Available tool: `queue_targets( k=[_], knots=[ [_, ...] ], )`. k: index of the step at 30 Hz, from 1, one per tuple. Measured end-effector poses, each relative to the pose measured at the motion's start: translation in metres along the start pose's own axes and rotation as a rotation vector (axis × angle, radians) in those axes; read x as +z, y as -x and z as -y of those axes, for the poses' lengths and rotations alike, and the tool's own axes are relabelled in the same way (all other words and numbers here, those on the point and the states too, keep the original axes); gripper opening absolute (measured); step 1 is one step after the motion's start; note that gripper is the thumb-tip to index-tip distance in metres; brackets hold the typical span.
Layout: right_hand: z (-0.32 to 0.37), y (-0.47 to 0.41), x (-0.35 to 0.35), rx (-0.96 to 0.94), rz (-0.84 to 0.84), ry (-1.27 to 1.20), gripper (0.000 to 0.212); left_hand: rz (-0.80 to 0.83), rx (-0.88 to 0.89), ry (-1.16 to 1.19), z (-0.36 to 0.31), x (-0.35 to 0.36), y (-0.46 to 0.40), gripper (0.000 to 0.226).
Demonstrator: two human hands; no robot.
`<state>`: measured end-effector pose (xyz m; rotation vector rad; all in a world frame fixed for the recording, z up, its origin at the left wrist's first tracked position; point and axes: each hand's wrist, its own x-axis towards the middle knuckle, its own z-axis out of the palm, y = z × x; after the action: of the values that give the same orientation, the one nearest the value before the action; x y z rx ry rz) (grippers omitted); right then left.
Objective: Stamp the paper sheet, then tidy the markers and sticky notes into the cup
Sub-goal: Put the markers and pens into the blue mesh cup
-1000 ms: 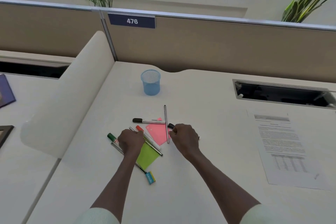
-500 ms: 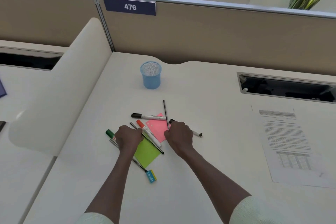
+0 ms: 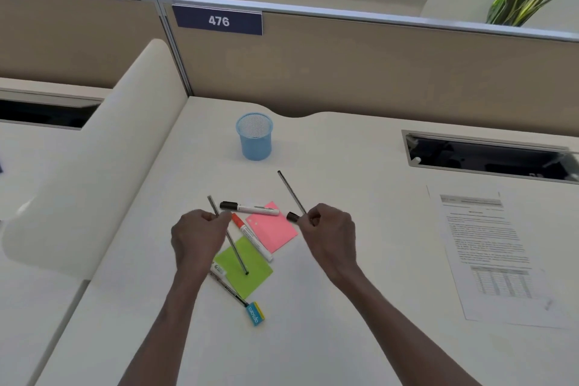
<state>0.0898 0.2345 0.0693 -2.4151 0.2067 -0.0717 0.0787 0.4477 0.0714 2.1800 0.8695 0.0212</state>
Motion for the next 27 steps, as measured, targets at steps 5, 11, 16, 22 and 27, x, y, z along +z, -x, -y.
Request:
queue_targets(
  k=[5, 11, 16, 22, 27],
  knots=[
    [0.018, -0.028, -0.031, -0.177, -0.203, -0.104, 0.012, -0.248, 0.265, 0.131, -0.056, -0.042, -0.009, 0.018],
    [0.06, -0.079, -0.043, -0.35, -0.265, -0.108, 0.015, -0.362, 0.671, 0.311, -0.124, -0.05, -0.041, 0.013],
    [0.088, -0.118, -0.033, -0.419, -0.248, -0.03, 0.018, -0.307, 0.831, 0.311, -0.147, -0.021, -0.077, 0.01],
    [0.097, -0.159, -0.009, -0.431, -0.121, 0.094, 0.017, -0.201, 0.824, 0.188, -0.14, 0.016, -0.117, 0.009],
    [0.095, -0.179, 0.011, -0.451, -0.003, 0.162, 0.014, -0.092, 0.759, 0.093, -0.121, 0.037, -0.133, 0.013]
  ],
)
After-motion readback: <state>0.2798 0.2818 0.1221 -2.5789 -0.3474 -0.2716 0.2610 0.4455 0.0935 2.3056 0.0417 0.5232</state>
